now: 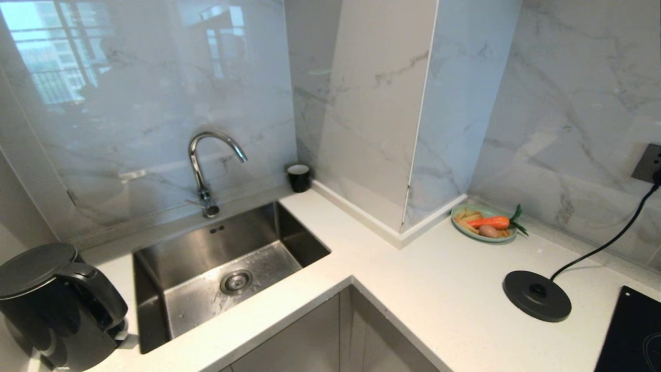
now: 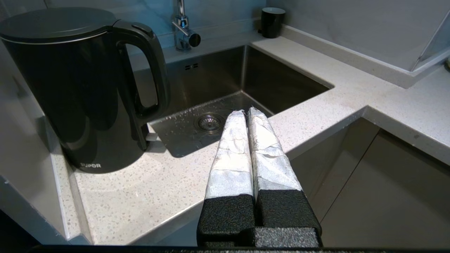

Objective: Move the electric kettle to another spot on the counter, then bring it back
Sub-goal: Grab the kettle

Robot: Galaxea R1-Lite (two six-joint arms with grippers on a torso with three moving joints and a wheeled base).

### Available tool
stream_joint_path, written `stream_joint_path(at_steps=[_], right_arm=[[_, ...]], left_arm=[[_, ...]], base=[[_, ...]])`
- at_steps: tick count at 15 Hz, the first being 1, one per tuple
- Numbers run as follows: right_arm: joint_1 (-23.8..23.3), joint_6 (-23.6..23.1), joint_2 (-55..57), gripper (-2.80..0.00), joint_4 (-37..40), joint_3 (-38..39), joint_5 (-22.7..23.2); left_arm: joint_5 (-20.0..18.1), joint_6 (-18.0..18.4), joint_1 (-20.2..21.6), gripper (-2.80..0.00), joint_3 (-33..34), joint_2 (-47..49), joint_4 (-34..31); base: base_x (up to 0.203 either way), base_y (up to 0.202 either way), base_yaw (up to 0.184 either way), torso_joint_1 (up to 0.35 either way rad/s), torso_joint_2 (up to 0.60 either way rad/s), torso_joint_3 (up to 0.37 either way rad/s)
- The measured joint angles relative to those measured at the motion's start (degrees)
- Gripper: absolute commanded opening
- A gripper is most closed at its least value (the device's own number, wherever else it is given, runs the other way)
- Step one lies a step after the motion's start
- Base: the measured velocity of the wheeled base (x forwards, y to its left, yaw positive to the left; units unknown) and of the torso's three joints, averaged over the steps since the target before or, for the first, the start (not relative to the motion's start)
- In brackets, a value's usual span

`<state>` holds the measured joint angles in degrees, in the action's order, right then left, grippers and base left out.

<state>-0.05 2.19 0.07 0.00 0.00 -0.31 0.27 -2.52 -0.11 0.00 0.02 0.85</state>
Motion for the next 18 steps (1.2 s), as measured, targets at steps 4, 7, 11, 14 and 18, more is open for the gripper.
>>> stream_joint_path(at_steps=[4,7,11,14,18], right_arm=[[0.0,0.0,0.0,-2.8,0.0,0.0,0.0],[0.0,0.0,0.0,-2.8,0.0,0.0,0.0],[0.0,0.0,0.0,-2.8,0.0,0.0,0.0],[0.0,-0.1,0.0,-2.8,0.0,0.0,0.0],[0.0,-0.1,0.0,-2.8,0.0,0.0,0.0]], left_arm=[[-0.1,0.1,0.0,-2.8,0.0,0.0,-0.1],[-0.1,0.5,0.1,-2.8,0.0,0.0,0.0],[-0.2,1.5,0.1,-2.8,0.0,0.0,-0.1],[0.0,2.0,0.2,-2.8,-0.4,0.3,-1.4],[-1.2,0.5,0.2,-2.8,-10.0,4.1,-7.9]], base=[[0.0,0.0,0.0,0.0,0.0,0.0],[0.0,0.0,0.0,0.0,0.0,0.0],[0.0,0.0,0.0,0.0,0.0,0.0],[0.0,0.0,0.0,0.0,0.0,0.0],[0.0,0.0,0.0,0.0,0.0,0.0]])
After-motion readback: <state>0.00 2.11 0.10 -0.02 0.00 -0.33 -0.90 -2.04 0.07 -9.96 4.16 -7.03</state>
